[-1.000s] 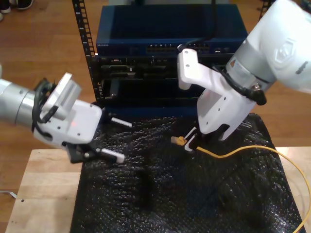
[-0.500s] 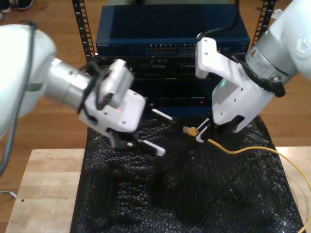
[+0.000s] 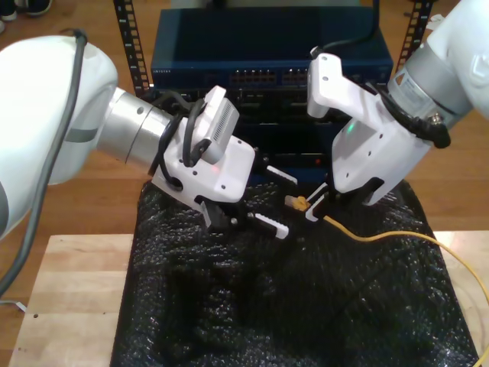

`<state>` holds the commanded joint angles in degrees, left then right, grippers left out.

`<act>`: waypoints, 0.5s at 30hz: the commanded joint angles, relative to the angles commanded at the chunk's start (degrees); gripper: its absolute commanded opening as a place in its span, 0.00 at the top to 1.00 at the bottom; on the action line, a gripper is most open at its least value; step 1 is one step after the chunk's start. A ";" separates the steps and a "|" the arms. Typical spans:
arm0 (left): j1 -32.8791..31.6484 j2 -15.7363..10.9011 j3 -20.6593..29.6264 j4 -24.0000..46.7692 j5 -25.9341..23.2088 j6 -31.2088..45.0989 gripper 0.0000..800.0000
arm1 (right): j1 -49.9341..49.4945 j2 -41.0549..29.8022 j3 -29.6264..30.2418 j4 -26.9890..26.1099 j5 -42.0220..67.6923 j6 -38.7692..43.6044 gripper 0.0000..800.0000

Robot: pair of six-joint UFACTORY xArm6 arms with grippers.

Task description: Grab the cable and plug it in

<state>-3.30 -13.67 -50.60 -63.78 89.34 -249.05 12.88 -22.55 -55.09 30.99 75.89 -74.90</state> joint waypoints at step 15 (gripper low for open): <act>1.05 -0.18 0.62 -0.09 -2.37 0.18 0.29 | -0.26 0.00 0.00 0.18 -0.26 0.00 0.99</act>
<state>-2.24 -13.85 -49.99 -63.87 86.97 -248.88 12.62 -22.55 -55.09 31.16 75.63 -74.90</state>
